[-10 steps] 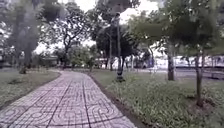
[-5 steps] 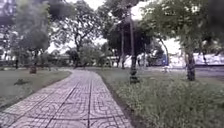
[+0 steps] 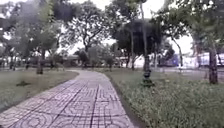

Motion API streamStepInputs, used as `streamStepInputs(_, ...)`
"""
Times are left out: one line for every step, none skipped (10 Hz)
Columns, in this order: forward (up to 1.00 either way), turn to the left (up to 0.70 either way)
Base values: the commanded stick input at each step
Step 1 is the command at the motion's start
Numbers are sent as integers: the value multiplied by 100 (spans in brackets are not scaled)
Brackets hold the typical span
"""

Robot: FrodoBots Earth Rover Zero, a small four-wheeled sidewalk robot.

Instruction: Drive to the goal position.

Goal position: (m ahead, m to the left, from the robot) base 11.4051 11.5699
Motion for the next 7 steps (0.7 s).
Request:
streamStepInputs(100, 0)
streamStepInputs(100, -2)
streamStepInputs(100, -26)
streamStepInputs(100, -5)
streamStepInputs(100, 0)
streamStepInputs(100, 0)
streamStepInputs(100, 0)
